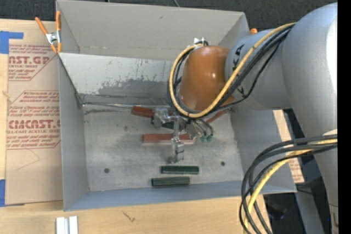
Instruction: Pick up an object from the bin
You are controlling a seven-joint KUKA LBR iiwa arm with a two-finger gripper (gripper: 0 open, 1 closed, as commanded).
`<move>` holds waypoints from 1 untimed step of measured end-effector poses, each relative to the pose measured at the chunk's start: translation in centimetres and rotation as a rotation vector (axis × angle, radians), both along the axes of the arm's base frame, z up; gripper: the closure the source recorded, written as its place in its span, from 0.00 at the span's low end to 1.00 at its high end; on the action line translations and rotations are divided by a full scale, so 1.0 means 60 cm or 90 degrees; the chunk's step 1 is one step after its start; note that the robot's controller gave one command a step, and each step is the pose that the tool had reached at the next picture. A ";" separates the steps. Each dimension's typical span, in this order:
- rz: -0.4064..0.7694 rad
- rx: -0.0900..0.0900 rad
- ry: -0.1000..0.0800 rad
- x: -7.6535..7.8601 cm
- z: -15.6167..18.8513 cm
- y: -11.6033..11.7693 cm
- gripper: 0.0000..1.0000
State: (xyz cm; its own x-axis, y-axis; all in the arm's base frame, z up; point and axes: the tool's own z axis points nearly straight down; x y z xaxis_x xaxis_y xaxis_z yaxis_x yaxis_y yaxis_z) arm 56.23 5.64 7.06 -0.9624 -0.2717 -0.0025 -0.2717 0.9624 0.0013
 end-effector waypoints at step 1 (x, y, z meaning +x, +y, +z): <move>0.000 0.002 -0.006 0.004 0.004 0.002 1.00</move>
Offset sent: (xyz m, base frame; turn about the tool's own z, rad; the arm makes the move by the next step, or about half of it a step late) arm 0.0000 0.0000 0.0000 0.0000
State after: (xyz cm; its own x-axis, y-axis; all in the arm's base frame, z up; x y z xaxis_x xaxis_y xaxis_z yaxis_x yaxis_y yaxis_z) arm 56.48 5.74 7.28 -0.9624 -0.2714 -0.0120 -0.2715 0.9624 0.0012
